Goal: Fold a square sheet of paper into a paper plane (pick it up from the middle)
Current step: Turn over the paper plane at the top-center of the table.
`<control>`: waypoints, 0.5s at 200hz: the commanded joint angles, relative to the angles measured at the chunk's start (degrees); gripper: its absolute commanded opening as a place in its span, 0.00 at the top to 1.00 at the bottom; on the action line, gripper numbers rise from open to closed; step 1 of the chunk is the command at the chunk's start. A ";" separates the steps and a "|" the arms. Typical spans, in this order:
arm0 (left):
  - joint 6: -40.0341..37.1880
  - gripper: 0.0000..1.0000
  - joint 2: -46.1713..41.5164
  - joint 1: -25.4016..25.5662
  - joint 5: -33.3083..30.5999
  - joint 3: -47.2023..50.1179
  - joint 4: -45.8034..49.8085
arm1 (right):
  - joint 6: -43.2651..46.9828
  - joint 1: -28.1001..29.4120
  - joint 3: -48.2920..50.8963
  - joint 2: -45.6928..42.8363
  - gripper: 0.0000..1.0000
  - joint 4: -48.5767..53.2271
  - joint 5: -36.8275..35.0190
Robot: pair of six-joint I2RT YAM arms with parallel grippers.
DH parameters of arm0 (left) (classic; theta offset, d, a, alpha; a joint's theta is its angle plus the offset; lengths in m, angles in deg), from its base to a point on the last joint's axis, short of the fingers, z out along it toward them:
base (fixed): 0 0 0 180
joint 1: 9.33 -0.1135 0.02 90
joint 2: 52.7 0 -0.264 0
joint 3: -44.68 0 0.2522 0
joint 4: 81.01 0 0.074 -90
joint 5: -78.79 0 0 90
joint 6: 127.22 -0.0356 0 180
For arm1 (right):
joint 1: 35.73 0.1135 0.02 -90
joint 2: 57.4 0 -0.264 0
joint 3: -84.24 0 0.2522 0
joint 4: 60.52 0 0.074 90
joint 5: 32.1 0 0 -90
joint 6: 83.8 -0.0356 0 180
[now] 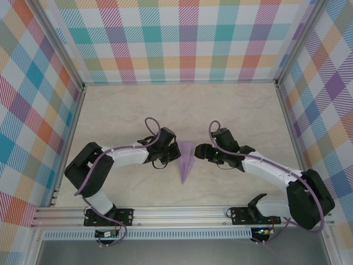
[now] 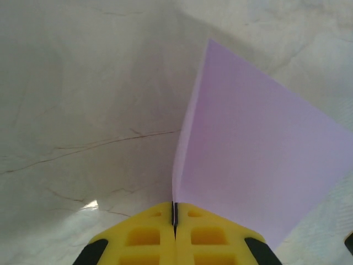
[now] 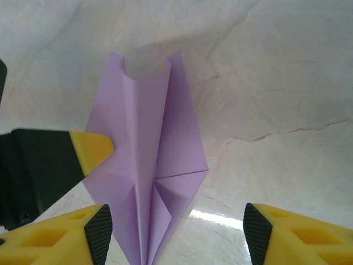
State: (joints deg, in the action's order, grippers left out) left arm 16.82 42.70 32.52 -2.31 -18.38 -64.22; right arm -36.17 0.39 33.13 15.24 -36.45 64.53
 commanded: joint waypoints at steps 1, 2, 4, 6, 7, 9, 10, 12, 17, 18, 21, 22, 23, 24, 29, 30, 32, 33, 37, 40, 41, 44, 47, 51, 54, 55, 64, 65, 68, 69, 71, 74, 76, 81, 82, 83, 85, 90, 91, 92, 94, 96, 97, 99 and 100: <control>0.97 1.00 -2.62 -0.63 -2.25 1.09 -0.21 | 1.61 2.96 -4.30 3.22 0.38 -0.50 0.33; 0.98 1.00 -2.60 -0.62 -2.33 1.16 -0.17 | 1.69 3.11 -4.49 3.48 0.38 -0.39 0.19; 0.98 1.00 -2.65 -0.65 -2.43 1.14 -0.05 | 1.75 3.39 -4.73 3.83 0.38 -0.16 -0.16; 0.98 1.00 -2.67 -0.65 -2.58 1.14 0.13 | 1.80 3.73 -5.10 4.26 0.39 0.05 -0.44; 0.98 1.00 -2.71 -0.64 -2.67 1.13 0.18 | 1.83 3.89 -5.28 4.44 0.39 0.24 -0.68; 0.98 1.00 -2.75 -0.63 -2.84 1.20 0.32 | 1.85 4.23 -5.57 4.79 0.40 0.50 -1.02; 0.98 1.00 -2.75 -0.63 -2.89 1.21 0.41 | 1.89 4.40 -5.73 5.01 0.40 0.64 -1.19; 1.02 1.00 -2.82 -0.62 -3.03 1.29 0.53 | 1.93 4.69 -6.01 5.39 0.40 0.96 -1.67; 0.98 1.00 -2.99 -0.69 -3.44 1.65 0.74 | 1.87 5.55 -6.75 6.29 0.41 1.77 -2.74; 0.98 1.00 -3.05 -0.70 -3.53 1.70 0.79 | 1.86 5.72 -6.90 6.51 0.41 1.93 -2.89; 1.06 1.00 -3.12 -0.63 -3.75 1.83 0.84 | 1.73 6.17 -7.27 7.00 0.42 2.34 -3.42; 1.10 1.00 -3.20 -0.63 -3.82 1.92 0.84 | 1.70 6.29 -7.42 7.22 0.42 2.43 -3.53; 1.09 1.00 -3.24 -0.63 -3.90 1.97 0.84 | 1.70 6.56 -7.49 7.41 0.42 2.52 -3.68; 1.12 1.00 -3.31 -0.63 -3.94 2.03 0.84 | 1.62 6.56 -7.62 7.55 0.42 2.66 -3.75; 1.15 1.00 -3.57 -0.76 -4.27 2.30 0.77 | 1.46 7.35 -7.97 8.33 0.43 2.86 -4.04; 1.15 1.00 -3.60 -0.73 -4.26 2.38 0.76 | 1.39 7.45 -8.03 8.45 0.43 2.82 -4.06; 1.15 1.00 -3.69 -0.72 -4.32 2.43 0.71 | 1.30 7.69 -8.12 8.78 0.43 2.84 -4.14; 1.15 1.00 -3.71 -0.76 -4.33 2.49 0.73 | 1.27 7.80 -8.15 8.90 0.43 2.82 -4.20; 1.15 1.00 -3.80 -0.73 -4.38 2.64 0.74 | 1.01 8.20 -8.40 9.42 0.43 2.79 -4.29; 1.15 1.00 -3.88 -0.71 -4.45 2.71 0.81 | 0.86 8.57 -8.49 9.86 0.43 2.64 -4.31; 1.15 1.00 -3.89 -0.71 -4.44 2.71 0.82 | 0.87 8.68 -8.51 9.96 0.43 2.58 -4.33; 1.10 1.00 -3.90 -0.73 -4.47 2.76 0.88 | 0.66 8.98 -8.64 10.36 0.43 2.51 -4.27; 1.04 1.00 -3.90 -0.74 -4.43 2.79 0.85 | 0.61 9.28 -8.75 10.80 0.43 2.40 -4.22; 0.90 1.00 -3.89 -0.71 -4.35 2.80 0.84 | 0.41 9.64 -8.92 11.31 0.43 2.44 -4.27; 0.89 1.00 -3.90 -0.77 -4.34 2.80 0.84 | 0.29 10.01 -9.20 11.72 0.43 2.48 -4.22; 0.89 1.00 -3.90 -0.74 -4.34 2.80 0.80 | 0.24 10.06 -9.26 11.86 0.43 2.50 -4.24; 0.80 1.00 -3.81 -0.77 -4.25 2.80 0.70 | -0.15 10.85 -9.80 13.08 0.42 2.61 -4.17; 0.80 1.00 -3.77 -0.74 -4.25 2.80 0.68 | -0.15 10.96 -9.87 13.15 0.41 2.66 -4.13; 0.80 1.00 -3.73 -0.79 -4.20 2.88 0.69 | -0.27 11.21 -10.02 13.56 0.41 2.62 -4.05; 0.80 1.00 -3.73 -0.75 -4.18 2.93 0.68 | -0.27 11.32 -10.07 13.61 0.40 2.66 -3.98; 0.80 1.00 -3.68 -0.79 -4.17 2.90 0.60 | -0.33 11.45 -10.19 13.85 0.40 2.60 -3.99; 0.80 1.00 -3.64 -0.80 -4.21 2.96 0.58 | -0.42 11.70 -10.27 14.21 0.39 2.54 -3.91; 0.80 1.00 -3.64 -0.82 -4.13 2.91 0.53 | -0.55 11.83 -10.35 14.44 0.39 2.55 -3.86; 0.76 1.00 -3.55 -0.81 -4.08 2.95 0.49 | -0.73 12.20 -10.53 14.90 0.38 2.53 -3.83; 0.74 1.00 -3.55 -0.80 -4.08 2.96 0.49 | -0.73 12.30 -10.54 15.03 0.38 2.53 -3.82; 0.73 1.00 -3.55 -0.80 -4.03 2.93 0.44 | -0.80 12.30 -10.59 15.14 0.38 2.53 -3.78; 0.72 1.00 -3.55 -0.80 -4.00 2.92 0.43 | -0.91 12.42 -10.63 15.27 0.38 2.53 -3.74; 0.76 1.00 -3.52 -0.80 -3.92 2.90 0.48 | -1.10 12.70 -10.65 15.67 0.37 2.49 -3.73; 0.74 1.00 -3.53 -0.84 -3.91 2.89 0.48 | -1.12 12.72 -10.69 15.72 0.37 2.51 -3.73; 0.73 1.00 -3.50 -0.82 -3.90 2.94 0.53 | -1.21 12.78 -10.71 15.75 0.37 2.47 -3.69; 0.65 1.00 -3.54 -0.81 -3.90 2.95 0.50 | -1.22 12.87 -10.73 15.88 0.37 2.56 -3.63; 0.63 1.00 -3.52 -0.82 -3.85 2.93 0.49 | -1.29 12.91 -10.73 16.00 0.36 2.51 -3.62; 0.63 1.00 -3.49 -0.81 -3.83 2.91 0.49 | -1.30 12.96 -10.73 16.06 0.36 2.48 -3.59; 0.56 1.00 -3.47 -0.80 -3.81 2.90 0.49 | -1.38 13.04 -10.73 16.16 0.36 2.45 -3.50; 0.55 1.00 -3.51 -0.80 -3.81 2.89 0.44 | -1.43 13.07 -10.73 16.19 0.35 2.49 -3.48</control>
State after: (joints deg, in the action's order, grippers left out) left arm 17.43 40.34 32.47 -5.34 -16.11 -64.27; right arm -36.30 12.35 24.26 30.28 -35.08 61.34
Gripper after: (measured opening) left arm 0.038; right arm 0.631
